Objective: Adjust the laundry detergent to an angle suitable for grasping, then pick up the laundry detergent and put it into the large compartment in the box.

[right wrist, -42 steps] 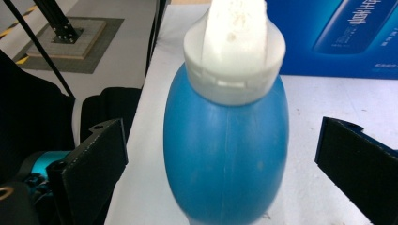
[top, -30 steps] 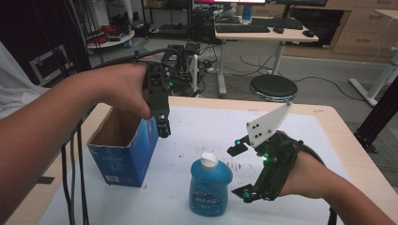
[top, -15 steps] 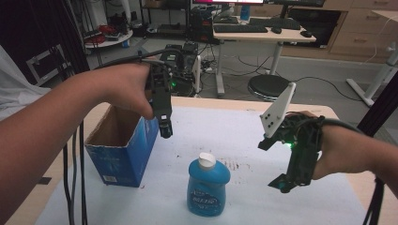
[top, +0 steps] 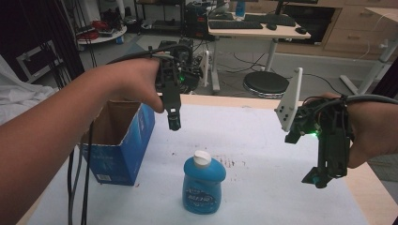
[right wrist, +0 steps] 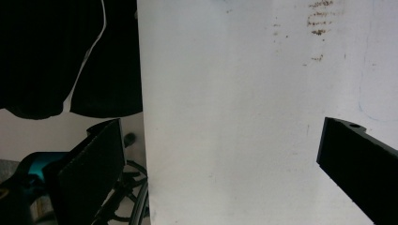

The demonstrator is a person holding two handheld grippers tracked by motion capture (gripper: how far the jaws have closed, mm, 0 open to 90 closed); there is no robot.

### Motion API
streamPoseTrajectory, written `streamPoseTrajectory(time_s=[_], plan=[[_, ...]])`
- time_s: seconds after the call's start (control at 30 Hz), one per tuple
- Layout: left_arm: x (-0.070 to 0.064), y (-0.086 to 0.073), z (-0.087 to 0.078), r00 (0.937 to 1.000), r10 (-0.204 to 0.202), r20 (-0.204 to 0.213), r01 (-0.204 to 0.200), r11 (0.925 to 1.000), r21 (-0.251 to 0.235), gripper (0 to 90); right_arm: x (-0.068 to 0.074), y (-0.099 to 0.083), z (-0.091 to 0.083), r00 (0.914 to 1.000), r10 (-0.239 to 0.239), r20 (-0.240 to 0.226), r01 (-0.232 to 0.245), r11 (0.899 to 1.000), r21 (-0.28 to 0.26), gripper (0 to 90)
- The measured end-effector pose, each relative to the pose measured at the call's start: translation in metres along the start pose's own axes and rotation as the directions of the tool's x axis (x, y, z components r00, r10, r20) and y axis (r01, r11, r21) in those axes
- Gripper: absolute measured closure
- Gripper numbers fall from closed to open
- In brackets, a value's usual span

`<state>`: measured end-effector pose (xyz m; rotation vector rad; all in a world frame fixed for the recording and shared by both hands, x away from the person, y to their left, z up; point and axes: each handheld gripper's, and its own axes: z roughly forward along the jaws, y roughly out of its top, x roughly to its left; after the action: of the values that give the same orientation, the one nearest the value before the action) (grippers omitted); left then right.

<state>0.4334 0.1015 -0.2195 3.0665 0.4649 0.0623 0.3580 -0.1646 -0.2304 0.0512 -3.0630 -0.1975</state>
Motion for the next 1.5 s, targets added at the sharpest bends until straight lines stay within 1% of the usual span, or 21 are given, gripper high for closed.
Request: streamPoseTrajectory(time_s=[0.03, 0.07, 0.13, 0.2, 0.23, 0.3, 0.37, 0.43, 0.5, 0.57, 0.73, 0.87, 0.93, 1.0, 1.1, 1.23, 1.27, 1.37, 1.43, 1.5], plan=[[0.002, 0.002, 0.001, 1.0000, -0.004, 0.002, 0.004, 1.0000, 0.000, 1.8, 0.001, 0.000, -0.001, 1.0000, -0.001, 0.004, 0.001, 1.000, 0.006, 0.6], [0.004, 0.003, 0.001, 1.0000, 0.002, 0.004, -0.002, 1.0000, 0.007, 1.8, 0.002, 0.001, -0.002, 1.0000, -0.004, 0.001, 0.004, 1.000, 0.010, 0.6], [0.008, 0.006, 0.002, 0.9999, 0.000, 0.010, 0.000, 1.0000, 0.002, 1.8, 0.004, 0.002, -0.003, 0.9999, -0.013, -0.002, 0.013, 1.000, 0.020, 0.6], [0.010, 0.009, 0.003, 1.0000, 0.002, 0.007, -0.002, 1.0000, -0.009, 1.8, 0.006, 0.003, -0.004, 0.9999, -0.016, -0.006, 0.016, 0.999, 0.034, 0.6], [0.011, 0.011, 0.003, 0.9998, 0.016, 0.011, -0.016, 0.9998, -0.011, 1.8, 0.007, 0.003, -0.005, 0.9998, -0.022, -0.003, 0.022, 0.999, 0.044, 0.6], [0.012, 0.015, 0.004, 0.9991, 0.037, 0.021, -0.036, 0.9989, -0.031, 1.8, 0.009, 0.003, -0.006, 0.9998, -0.017, -0.004, 0.017, 0.999, 0.050, 0.6], [0.012, 0.018, 0.005, 0.9984, 0.046, 0.032, -0.045, 0.9980, -0.044, 1.8, 0.010, 0.002, -0.008, 0.9998, -0.020, -0.001, 0.020, 0.998, 0.053, 0.6], [0.011, 0.022, 0.006, 0.9983, 0.049, 0.033, -0.047, 0.9978, -0.047, 1.8, 0.012, 0.001, -0.010, 0.9998, -0.018, -0.001, 0.018, 0.998, 0.054, 0.6], [0.010, 0.026, 0.006, 0.9975, 0.062, 0.035, -0.060, 0.9974, -0.040, 1.8, 0.013, 0.000, -0.012, 0.9999, -0.015, -0.001, 0.015, 0.998, 0.056, 0.6], [0.009, 0.029, 0.005, 0.9974, 0.064, 0.033, -0.063, 0.9975, -0.031, 1.8, 0.014, -0.002, -0.014, 0.9999, -0.011, 0.005, 0.011, 0.998, 0.061, 0.6], [0.007, 0.034, 0.000, 0.9966, 0.077, 0.028, -0.076, 0.9965, -0.035, 1.8, 0.015, -0.003, -0.018, 0.9999, -0.004, 0.012, 0.004, 0.998, 0.057, 0.6], [0.007, 0.038, -0.001, 0.9960, 0.085, 0.027, -0.084, 0.9960, -0.029, 1.8, 0.014, -0.005, -0.020, 0.9997, 0.002, 0.024, -0.003, 0.999, 0.049, 0.6], [0.006, 0.040, 0.000, 0.9957, 0.088, 0.029, -0.087, 0.9958, -0.027, 1.8, 0.015, -0.005, -0.020, 0.9997, 0.007, 0.023, -0.008, 0.999, 0.051, 0.6], [0.005, 0.041, 0.001, 0.9957, 0.088, 0.028, -0.087, 0.9958, -0.027, 1.8, 0.015, -0.006, -0.020, 0.9996, 0.012, 0.026, -0.013, 0.998, 0.054, 0.6], [0.003, 0.042, 0.001, 0.9956, 0.090, 0.027, -0.089, 0.9958, -0.021, 1.8, 0.016, -0.009, -0.022, 0.9995, 0.007, 0.032, -0.008, 0.999, 0.043, 0.6], [0.001, 0.041, -0.004, 0.9955, 0.092, 0.020, -0.092, 0.9956, -0.020, 1.8, 0.015, -0.011, -0.023, 0.9994, 0.003, 0.035, -0.005, 0.999, 0.039, 0.6], [0.000, 0.040, -0.004, 0.9960, 0.087, 0.020, -0.086, 0.9959, -0.026, 1.8, 0.015, -0.011, -0.024, 0.9992, 0.008, 0.038, -0.009, 0.999, 0.039, 0.6], [-0.002, 0.038, -0.006, 0.9958, 0.090, 0.018, -0.089, 0.9957, -0.025, 1.8, 0.015, -0.012, -0.025, 0.9990, 0.010, 0.044, -0.012, 0.999, 0.035, 0.6], [-0.004, 0.034, -0.008, 0.9956, 0.093, 0.011, -0.093, 0.9954, -0.021, 1.8, 0.015, -0.013, -0.025, 0.9984, 0.017, 0.053, -0.018, 0.999, 0.028, 0.6], [-0.007, 0.031, -0.011, 0.9955, 0.095, 0.008, -0.094, 0.9952, -0.027, 1.8, 0.016, -0.014, -0.025, 0.9982, 0.023, 0.055, -0.025, 0.999, 0.030, 0.6]])
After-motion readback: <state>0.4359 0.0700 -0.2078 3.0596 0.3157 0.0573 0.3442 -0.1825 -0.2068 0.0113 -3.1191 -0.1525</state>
